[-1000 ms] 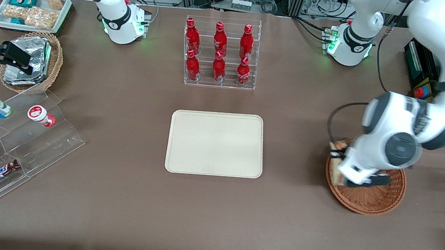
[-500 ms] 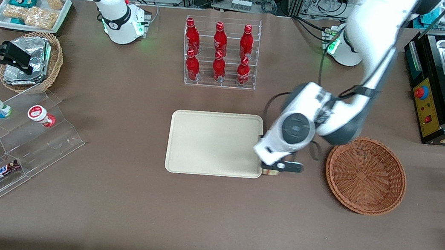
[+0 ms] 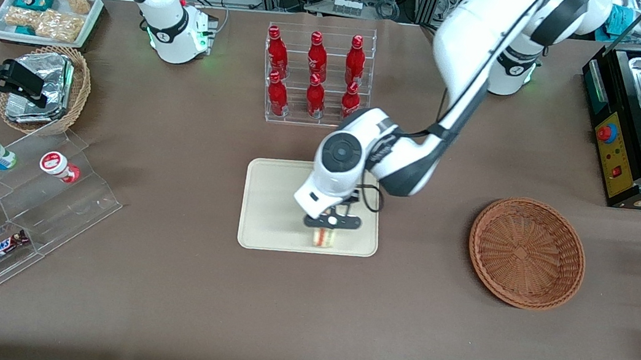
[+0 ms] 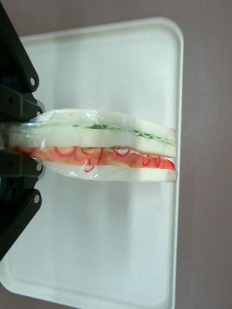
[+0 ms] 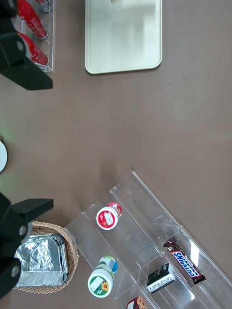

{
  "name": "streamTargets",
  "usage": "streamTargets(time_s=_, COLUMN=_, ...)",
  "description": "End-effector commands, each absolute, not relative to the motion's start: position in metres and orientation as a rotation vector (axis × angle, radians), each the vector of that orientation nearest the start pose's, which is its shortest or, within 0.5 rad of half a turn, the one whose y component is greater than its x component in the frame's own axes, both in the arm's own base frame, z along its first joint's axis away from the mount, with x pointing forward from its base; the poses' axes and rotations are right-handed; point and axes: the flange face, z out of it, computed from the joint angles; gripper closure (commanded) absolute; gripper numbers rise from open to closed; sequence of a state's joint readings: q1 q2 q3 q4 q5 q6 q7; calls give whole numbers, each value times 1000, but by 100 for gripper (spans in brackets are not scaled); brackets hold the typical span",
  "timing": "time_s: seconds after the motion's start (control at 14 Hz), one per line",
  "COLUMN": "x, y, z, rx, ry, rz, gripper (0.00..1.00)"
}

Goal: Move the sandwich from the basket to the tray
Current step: 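Lower the sandwich onto the tray and open the left gripper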

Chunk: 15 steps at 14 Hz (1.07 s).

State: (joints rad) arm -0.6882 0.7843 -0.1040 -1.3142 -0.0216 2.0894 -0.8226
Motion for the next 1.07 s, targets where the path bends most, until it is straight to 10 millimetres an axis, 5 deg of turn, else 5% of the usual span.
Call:
streamTargets(time_s=0.0, x=527, y=-542, z=261, rx=-3210, ry=-179, rz=108, gripper=88)
streamTargets(time_s=0.36, x=503, y=-563, z=243, rx=-3224, ry=-265, rz=227, gripper=88)
streamTargets(time_s=0.57, x=501, y=-562, z=236, rx=-3216, ry=-251, rz=237, gripper=78)
streamTargets(time_s=0.64, x=500, y=-562, z=233, rx=-3212, ry=-237, rz=236, gripper=68)
streamTargets(time_s=0.71, x=501, y=-561, z=235, rx=-3211, ry=-237, rz=234, gripper=17)
streamTargets(time_s=0.79, x=502, y=-561, z=240, rx=-3214, ry=-235, rz=223, gripper=0)
streamTargets(time_s=1.0, x=503, y=-558, z=265, rx=-3202, ry=-243, rz=227, gripper=0)
